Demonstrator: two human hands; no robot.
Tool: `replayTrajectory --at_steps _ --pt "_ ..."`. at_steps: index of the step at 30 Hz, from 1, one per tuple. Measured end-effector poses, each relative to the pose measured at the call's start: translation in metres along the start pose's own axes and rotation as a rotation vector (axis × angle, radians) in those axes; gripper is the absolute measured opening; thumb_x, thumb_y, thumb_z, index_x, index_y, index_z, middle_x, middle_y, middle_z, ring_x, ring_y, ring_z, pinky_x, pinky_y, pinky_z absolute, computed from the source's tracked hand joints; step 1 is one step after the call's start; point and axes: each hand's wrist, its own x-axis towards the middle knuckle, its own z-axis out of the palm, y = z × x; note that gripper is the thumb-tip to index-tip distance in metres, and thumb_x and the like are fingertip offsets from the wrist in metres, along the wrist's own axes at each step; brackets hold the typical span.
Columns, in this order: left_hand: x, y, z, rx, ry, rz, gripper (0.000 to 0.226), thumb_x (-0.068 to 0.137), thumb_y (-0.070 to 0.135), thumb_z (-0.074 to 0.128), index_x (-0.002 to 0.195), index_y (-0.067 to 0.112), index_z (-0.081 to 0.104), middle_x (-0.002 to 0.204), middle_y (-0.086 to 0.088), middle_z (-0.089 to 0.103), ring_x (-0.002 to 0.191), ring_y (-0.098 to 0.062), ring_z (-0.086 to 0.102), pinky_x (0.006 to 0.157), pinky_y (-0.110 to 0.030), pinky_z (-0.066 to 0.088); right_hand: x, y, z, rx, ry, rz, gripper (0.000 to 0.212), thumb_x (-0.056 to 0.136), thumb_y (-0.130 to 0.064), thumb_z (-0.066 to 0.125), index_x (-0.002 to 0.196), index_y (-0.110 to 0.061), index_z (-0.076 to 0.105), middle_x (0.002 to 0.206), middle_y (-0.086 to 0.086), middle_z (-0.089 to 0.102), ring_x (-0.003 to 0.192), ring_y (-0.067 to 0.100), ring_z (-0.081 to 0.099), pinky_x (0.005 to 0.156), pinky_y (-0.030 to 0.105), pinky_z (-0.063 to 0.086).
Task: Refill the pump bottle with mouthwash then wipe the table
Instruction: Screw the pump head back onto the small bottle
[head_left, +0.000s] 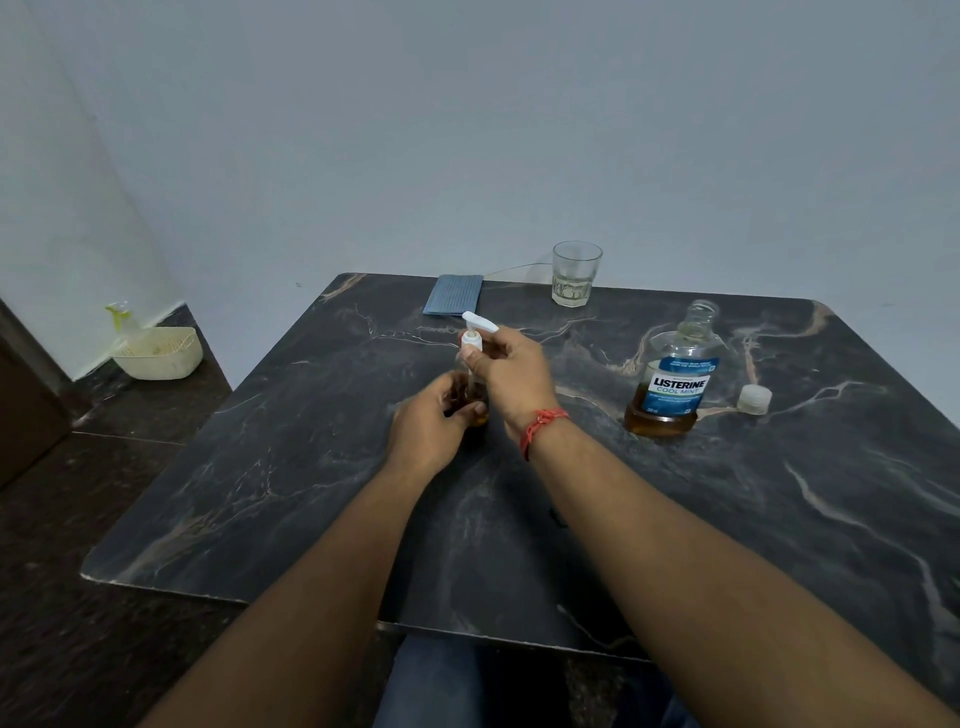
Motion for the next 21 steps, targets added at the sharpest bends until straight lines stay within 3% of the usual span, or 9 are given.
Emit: replayTrajectory --at_steps 5,9,13,17,21 --pt "0.002 0.002 -0.004 0.051 0.032 0.025 0.033 0.091 0.018 0.073 0.12 0.033 0.066 0.108 0.013 0.075 0.107 -0.005 0.068 0.101 -0.042 0.053 0.004 0.001 0.009 -0.019 0.052 0.007 0.02 0.084 -0.012 0.069 0.078 -0.031 0.067 0.086 -0.001 0.072 0.089 0.022 0.069 0.082 0.046 0.057" --pt "0.002 0.003 -0.006 0.047 0.043 0.035 0.034 0.092 0.016 0.071 0.119 0.035 0.066 0.104 0.019 0.072 0.104 0.0 0.067 0.101 -0.039 0.054 0.005 0.004 0.013 -0.037 0.076 -0.006 0.02 0.084 -0.015 0.069 0.076 -0.032 0.066 0.08 -0.009 0.07 0.08 0.008 0.066 0.08 0.036 0.058" --pt "0.002 0.0 -0.005 0.047 0.045 0.042 0.035 0.093 0.015 0.07 0.124 0.031 0.065 0.111 0.015 0.073 0.109 -0.004 0.067 0.103 -0.042 0.052 0.004 0.007 0.014 -0.006 0.058 -0.033 0.022 0.087 -0.014 0.067 0.078 -0.034 0.066 0.076 -0.015 0.069 0.074 -0.004 0.064 0.077 0.028 0.055" --pt "0.002 -0.002 -0.004 0.08 0.053 0.027 0.04 0.095 0.018 0.067 0.132 0.031 0.062 0.119 0.012 0.072 0.116 -0.007 0.064 0.106 -0.045 0.049 0.004 0.009 0.015 0.006 0.055 -0.031 0.021 0.088 -0.016 0.067 0.08 -0.035 0.067 0.077 -0.015 0.069 0.075 -0.001 0.063 0.078 0.031 0.055" --pt "0.002 -0.004 -0.004 0.073 0.066 0.036 0.038 0.095 0.019 0.067 0.129 0.035 0.062 0.115 0.015 0.073 0.111 -0.004 0.066 0.102 -0.043 0.053 0.004 0.01 0.016 -0.003 0.054 -0.022 0.023 0.087 -0.019 0.067 0.079 -0.04 0.067 0.081 -0.014 0.071 0.08 0.003 0.066 0.08 0.035 0.058"
